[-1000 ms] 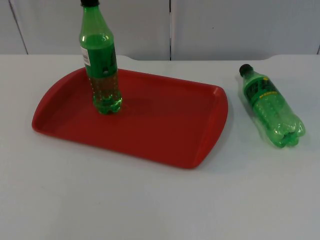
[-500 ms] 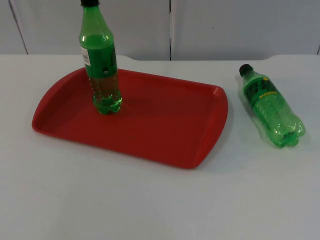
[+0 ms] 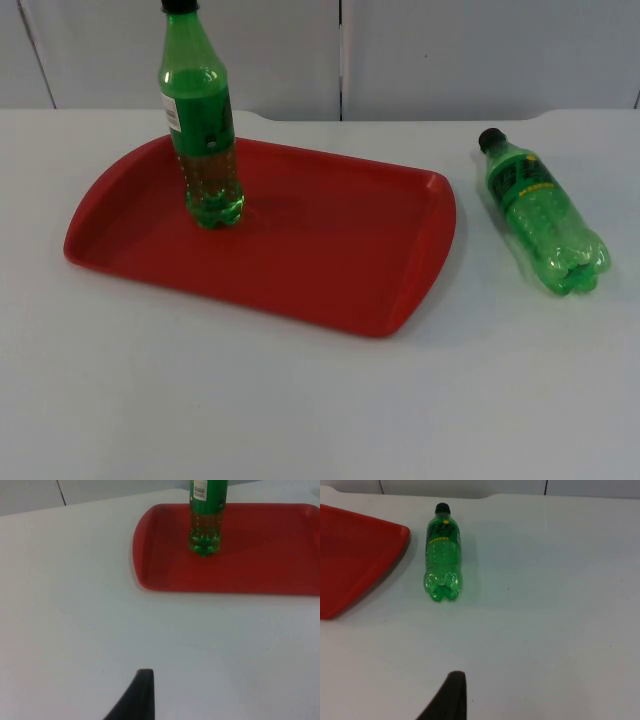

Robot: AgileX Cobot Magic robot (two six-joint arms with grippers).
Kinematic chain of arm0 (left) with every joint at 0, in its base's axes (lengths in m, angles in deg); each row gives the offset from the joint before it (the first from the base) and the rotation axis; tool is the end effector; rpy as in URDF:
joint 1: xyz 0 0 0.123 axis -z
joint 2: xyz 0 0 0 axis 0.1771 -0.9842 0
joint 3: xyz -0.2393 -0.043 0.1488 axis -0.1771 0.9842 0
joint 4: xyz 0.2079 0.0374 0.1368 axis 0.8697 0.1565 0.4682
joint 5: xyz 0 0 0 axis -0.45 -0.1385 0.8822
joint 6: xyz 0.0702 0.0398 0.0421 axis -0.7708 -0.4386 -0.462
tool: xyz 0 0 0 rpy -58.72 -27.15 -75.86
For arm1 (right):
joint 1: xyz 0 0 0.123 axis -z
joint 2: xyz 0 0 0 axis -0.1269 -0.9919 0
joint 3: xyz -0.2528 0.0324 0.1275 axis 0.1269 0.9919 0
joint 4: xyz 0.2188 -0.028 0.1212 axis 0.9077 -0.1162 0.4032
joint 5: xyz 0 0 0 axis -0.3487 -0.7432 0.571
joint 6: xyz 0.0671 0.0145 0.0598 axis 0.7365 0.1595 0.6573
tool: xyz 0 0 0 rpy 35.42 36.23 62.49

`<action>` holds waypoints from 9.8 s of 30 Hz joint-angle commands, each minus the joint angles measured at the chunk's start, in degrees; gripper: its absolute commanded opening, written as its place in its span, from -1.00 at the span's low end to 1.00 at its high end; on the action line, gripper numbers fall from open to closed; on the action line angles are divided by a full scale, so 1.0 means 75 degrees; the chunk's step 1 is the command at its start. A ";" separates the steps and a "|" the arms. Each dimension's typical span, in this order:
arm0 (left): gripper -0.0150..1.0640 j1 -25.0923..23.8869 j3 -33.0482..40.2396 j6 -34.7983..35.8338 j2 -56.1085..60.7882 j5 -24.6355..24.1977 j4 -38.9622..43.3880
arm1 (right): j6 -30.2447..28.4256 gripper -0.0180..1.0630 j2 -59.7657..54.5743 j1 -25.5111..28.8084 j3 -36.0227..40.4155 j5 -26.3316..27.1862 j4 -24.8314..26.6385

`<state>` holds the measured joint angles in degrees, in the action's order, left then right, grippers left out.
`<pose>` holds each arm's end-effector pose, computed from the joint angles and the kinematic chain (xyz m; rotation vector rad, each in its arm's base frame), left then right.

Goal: Place the bottle upright on the tray.

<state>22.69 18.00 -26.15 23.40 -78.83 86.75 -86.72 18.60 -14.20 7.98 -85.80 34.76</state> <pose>-0.0046 0.0010 0.2758 0.2436 2.0530 -0.1231 -0.0065 -0.0061 0.2802 -0.1033 2.0483 0.0043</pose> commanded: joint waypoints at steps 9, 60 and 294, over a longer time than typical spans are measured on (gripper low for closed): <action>0.98 0.0009 0.0031 -0.0010 0.0037 0.0000 -0.0073 | 0.0180 0.96 -0.0232 0.0062 -0.0013 0.0056 -0.0011; 0.98 0.0009 0.0031 -0.0026 0.0037 0.0000 -0.0071 | -0.0261 0.96 -1.4252 0.0047 -0.8629 0.0299 0.1131; 0.98 0.0009 0.0031 -0.0023 0.0037 0.0000 -0.0055 | 0.0967 -0.97 -1.9331 -0.2549 -0.7554 1.7596 -0.2211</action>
<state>22.69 18.00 -26.26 23.40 -78.95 86.75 -79.57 -126.43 -32.94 -48.37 44.65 18.51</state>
